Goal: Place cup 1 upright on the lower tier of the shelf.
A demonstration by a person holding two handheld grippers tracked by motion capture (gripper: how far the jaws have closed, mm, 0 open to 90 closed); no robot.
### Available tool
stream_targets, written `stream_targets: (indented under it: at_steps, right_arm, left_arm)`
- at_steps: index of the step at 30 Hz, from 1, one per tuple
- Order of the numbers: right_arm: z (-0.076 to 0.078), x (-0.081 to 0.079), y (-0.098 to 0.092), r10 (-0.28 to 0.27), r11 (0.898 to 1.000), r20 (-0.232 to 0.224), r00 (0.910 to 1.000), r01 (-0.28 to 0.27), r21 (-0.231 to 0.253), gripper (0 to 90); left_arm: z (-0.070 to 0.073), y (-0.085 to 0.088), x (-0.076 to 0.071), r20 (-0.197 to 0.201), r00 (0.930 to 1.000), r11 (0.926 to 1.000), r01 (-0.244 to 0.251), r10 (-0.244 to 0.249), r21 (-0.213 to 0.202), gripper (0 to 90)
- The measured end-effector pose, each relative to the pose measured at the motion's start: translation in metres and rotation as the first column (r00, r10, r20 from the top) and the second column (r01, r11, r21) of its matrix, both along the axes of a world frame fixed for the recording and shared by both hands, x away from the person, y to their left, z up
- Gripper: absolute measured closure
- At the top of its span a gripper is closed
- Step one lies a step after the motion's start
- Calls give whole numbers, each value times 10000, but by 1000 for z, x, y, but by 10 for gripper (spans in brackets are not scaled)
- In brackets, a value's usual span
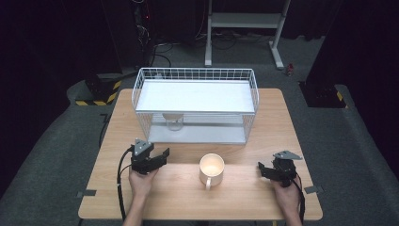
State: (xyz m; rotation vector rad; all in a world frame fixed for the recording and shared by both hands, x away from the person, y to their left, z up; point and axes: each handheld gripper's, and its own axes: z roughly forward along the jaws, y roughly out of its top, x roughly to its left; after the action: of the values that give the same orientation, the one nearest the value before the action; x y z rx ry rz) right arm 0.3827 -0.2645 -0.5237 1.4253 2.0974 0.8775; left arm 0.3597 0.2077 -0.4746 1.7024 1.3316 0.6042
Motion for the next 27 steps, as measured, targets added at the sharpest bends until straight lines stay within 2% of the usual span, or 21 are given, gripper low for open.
stream_targets:
  at_steps: [27]
  right_arm:
    - [0,0,0,1,10000,2,10000,-1,0,226]
  left_arm:
    - [-14,0,-22,-169,9998,9998,-58,61,164,292]
